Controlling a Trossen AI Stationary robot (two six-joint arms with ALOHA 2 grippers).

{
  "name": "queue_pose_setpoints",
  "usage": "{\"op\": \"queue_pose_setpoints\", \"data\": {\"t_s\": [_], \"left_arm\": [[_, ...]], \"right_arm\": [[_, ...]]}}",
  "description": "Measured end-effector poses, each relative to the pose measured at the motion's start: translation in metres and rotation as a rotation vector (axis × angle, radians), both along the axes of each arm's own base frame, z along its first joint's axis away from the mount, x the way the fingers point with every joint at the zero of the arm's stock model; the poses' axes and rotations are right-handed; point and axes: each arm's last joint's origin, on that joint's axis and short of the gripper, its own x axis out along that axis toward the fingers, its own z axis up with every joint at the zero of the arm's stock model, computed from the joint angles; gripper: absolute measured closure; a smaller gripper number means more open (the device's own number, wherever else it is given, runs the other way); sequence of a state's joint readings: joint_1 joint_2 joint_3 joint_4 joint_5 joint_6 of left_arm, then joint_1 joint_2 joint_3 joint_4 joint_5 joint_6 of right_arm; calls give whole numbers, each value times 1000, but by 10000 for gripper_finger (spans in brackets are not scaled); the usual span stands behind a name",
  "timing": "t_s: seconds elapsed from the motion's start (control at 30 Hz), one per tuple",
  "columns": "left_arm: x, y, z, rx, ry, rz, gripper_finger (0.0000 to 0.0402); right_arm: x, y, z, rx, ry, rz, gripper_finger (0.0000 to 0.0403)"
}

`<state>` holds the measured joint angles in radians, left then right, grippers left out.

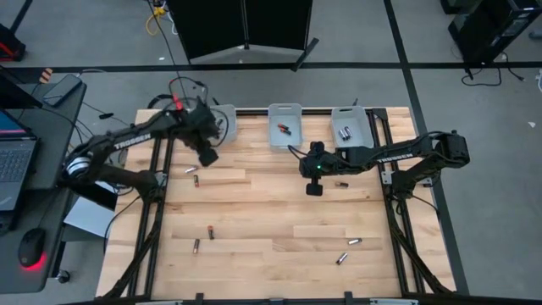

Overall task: Sort batteries
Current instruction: Put the top black silver battery into the right bin

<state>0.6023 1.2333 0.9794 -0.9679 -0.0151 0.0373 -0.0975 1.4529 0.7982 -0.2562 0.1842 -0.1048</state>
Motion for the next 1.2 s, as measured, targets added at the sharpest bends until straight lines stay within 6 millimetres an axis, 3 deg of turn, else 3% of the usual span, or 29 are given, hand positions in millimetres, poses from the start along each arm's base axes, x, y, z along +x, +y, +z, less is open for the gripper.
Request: {"op": "queue_pose_setpoints", "data": {"t_s": [0.23,0.43,0.93,1.2], "left_arm": [[-16,-23,-39,-118,108,89,389],[-26,-29,-70,-143,216,133,367],[-13,-20,-99,-206,357,163,265],[-11,-17,-111,-202,434,184,254]], "right_arm": [[0,1,0,20,-1,21,380],[0,1,0,3,6,45,388],[0,1,0,6,4,41,390],[0,1,0,6,4,41,385]]}}
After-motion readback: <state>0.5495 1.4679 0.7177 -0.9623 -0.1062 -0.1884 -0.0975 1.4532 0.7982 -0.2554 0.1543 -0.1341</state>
